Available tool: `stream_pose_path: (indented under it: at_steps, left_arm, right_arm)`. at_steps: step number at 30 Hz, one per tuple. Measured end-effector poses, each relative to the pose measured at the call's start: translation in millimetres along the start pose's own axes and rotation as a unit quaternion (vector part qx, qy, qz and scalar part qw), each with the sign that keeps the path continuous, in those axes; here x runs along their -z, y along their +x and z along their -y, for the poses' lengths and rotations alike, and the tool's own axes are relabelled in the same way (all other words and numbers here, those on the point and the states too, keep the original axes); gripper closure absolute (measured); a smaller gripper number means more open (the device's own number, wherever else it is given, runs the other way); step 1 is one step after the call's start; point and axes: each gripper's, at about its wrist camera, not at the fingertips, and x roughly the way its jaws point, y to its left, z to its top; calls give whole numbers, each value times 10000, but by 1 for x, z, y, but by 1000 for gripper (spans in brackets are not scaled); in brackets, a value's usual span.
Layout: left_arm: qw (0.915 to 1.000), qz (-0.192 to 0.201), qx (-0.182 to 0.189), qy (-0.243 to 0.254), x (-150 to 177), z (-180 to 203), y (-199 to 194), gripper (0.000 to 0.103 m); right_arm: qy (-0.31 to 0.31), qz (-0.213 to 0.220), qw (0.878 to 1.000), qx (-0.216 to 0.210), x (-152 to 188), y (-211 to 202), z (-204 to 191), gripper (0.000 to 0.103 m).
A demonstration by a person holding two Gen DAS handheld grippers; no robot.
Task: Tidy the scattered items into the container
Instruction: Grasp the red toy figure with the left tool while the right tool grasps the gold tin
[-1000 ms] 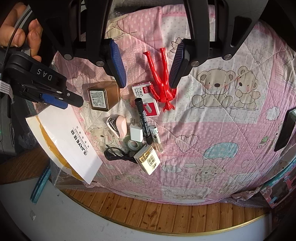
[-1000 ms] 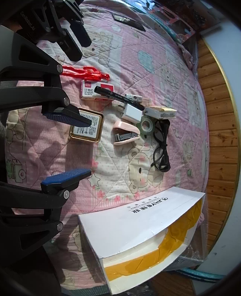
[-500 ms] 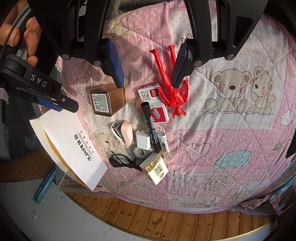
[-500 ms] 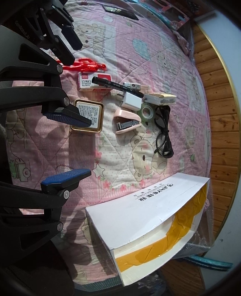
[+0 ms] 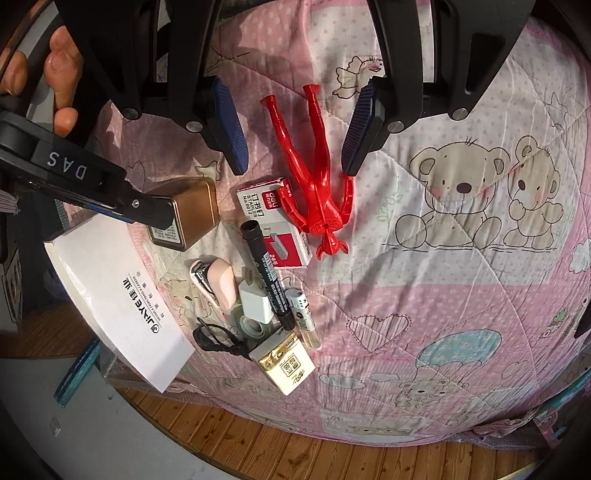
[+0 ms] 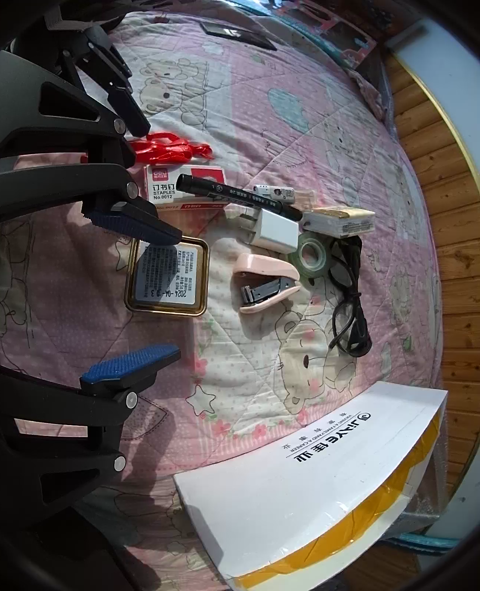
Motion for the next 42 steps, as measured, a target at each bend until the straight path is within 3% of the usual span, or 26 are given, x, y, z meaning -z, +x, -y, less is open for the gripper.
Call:
stream_pose_path:
  at_steps: [1,3,7,11,19,24,29,35,38,42]
  left_arm:
    - [10000,-41,-46,-8,0,-2,4,60]
    - [9997,-117,-223,23,-2,-3,11,64]
    - [9997,-42,-204,159,-4,1,12,74]
    - [9993,-19,-280,257,-6,5,12,74]
    - [9996,-10,-229,192,-9,4,21,71]
    - [9999,20,133,-45,-9,-10,19,74]
    - [9995,44,275,-171,-9,-15,16,75]
    - [9989,96,336,-312,-8,-23,10,75]
    - [9988,131,317,-348,-7,-26,7,75]
    - [9990,192,289,-291,-8,-22,2,75]
  right_arm:
    - [-25,20,10000,1,-2,1,-1,43]
    - [-67,50,10000,-6,-5,3,-3,42]
    - [-142,92,9997,150,-8,3,-5,41]
    - [-168,210,9993,272,-7,-3,0,41]
    - [119,71,9997,-217,-9,7,9,40]
    - [272,-77,9991,-304,-5,5,10,40]
    - [-131,73,9998,-116,-3,8,-6,35]
    - [-409,-152,9987,-247,0,15,-25,33]
    - [-441,-379,9983,-69,3,26,-26,34]
    - [-165,-295,9991,-247,3,24,-9,44]
